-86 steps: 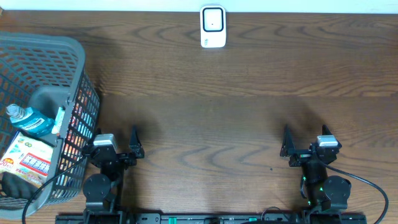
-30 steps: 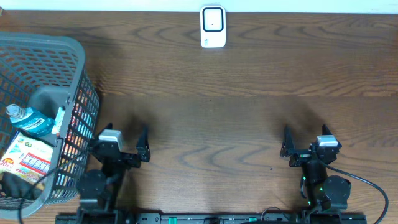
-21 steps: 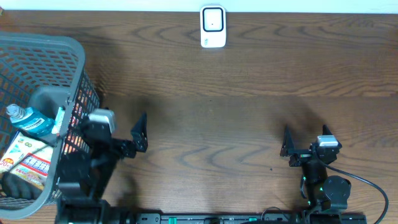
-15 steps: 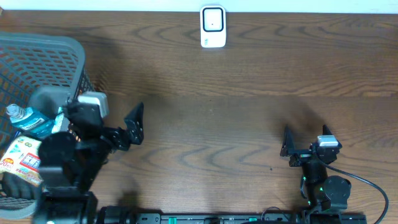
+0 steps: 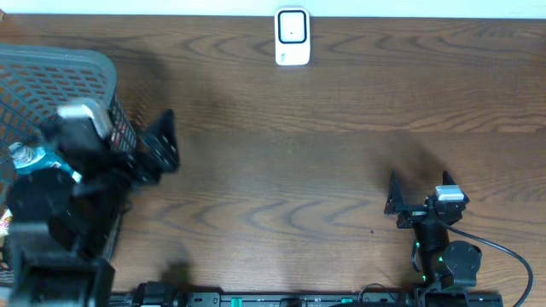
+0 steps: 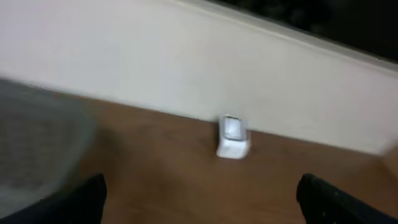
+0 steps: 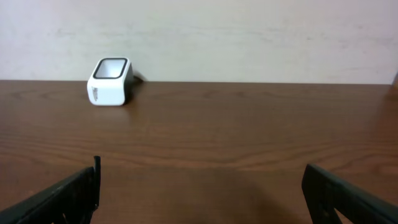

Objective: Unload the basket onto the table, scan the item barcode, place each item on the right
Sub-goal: 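Reach left gripper into basket and grasp blue mouthwash bottle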

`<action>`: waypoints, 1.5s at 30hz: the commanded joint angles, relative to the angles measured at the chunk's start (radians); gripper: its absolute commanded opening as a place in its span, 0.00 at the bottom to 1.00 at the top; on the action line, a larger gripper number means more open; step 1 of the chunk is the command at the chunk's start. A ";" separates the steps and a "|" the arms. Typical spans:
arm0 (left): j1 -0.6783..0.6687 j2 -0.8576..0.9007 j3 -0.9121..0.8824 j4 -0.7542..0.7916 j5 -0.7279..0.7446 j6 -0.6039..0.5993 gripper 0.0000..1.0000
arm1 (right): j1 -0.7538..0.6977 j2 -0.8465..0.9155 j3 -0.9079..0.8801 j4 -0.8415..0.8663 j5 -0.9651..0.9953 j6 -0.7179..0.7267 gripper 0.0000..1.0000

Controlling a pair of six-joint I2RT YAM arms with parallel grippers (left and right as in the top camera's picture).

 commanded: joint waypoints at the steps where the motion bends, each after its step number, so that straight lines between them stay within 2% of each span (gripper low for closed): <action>1: 0.005 0.232 0.275 -0.181 -0.347 -0.085 0.98 | 0.008 -0.005 -0.001 -0.004 0.005 0.014 0.99; 4: 0.048 0.399 0.459 -0.323 -0.485 -0.159 0.98 | 0.008 -0.005 -0.001 -0.004 0.005 0.014 0.99; 8: 0.161 0.573 0.632 -0.459 -0.544 -0.327 0.98 | 0.008 -0.005 -0.001 -0.004 0.005 0.014 0.99; 11: 0.282 0.654 0.658 -0.531 -0.543 -0.545 0.98 | 0.008 -0.005 -0.001 -0.004 0.005 0.014 0.99; 15: 0.422 0.749 0.658 -0.644 -0.535 -0.776 0.98 | 0.008 -0.005 -0.001 -0.004 0.004 0.014 0.99; 18: 0.495 0.826 0.658 -0.704 -0.532 -0.861 0.98 | 0.008 -0.005 -0.001 -0.004 0.005 0.014 0.99; 25: 0.551 1.000 0.654 -0.742 -0.532 -0.928 0.98 | 0.008 -0.005 -0.001 -0.004 0.005 0.014 0.99; 31: 0.552 1.113 0.640 -0.741 -0.535 -1.052 0.98 | 0.008 -0.005 -0.001 -0.004 0.005 0.014 0.99; 45: 0.576 1.262 0.636 -0.705 -0.570 -1.073 0.98 | 0.008 -0.005 -0.001 -0.004 0.005 0.014 0.99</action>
